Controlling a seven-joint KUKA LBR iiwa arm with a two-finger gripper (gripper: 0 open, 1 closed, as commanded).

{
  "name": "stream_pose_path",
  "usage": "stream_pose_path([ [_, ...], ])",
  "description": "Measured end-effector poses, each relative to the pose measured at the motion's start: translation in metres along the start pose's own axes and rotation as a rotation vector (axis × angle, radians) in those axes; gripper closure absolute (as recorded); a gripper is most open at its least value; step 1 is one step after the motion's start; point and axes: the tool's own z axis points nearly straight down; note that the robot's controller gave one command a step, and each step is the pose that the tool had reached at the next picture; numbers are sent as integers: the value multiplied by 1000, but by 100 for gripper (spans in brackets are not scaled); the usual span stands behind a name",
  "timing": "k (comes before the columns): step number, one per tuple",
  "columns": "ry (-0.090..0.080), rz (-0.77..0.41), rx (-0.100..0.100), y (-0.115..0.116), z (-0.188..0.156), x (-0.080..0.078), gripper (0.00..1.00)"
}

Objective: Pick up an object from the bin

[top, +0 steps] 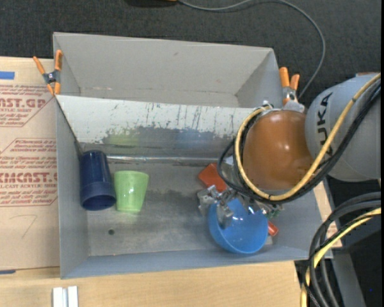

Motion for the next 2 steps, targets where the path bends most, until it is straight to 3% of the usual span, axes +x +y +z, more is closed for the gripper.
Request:
stream_pose_path([
  [1,4,137,-4,-13,-94,-16,100],
  [2,-7,24,1,-14,-49,-6,100],
])
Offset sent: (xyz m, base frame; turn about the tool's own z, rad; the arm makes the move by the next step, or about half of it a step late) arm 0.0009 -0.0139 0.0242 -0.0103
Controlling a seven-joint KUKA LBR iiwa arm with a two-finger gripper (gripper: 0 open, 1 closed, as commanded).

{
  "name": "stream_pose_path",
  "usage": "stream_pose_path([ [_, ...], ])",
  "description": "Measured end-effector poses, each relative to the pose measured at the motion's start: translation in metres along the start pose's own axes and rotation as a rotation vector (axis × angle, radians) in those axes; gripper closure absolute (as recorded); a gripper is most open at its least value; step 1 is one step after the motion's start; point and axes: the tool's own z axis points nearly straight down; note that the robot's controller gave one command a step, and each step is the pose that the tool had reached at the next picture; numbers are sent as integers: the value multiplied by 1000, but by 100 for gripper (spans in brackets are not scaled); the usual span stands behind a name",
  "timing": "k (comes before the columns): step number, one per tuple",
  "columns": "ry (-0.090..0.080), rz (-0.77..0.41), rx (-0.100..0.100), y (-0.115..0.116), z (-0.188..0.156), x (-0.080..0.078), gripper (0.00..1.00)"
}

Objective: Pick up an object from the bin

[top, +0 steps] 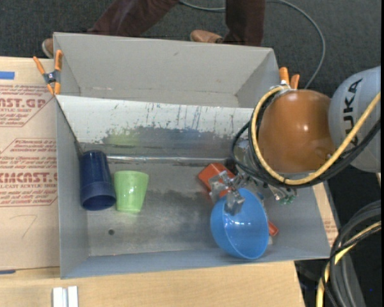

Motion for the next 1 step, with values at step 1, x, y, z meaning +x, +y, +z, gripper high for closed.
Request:
stream_pose_path([
  [1,-3,1,-1,50,-32,-61,100],
])
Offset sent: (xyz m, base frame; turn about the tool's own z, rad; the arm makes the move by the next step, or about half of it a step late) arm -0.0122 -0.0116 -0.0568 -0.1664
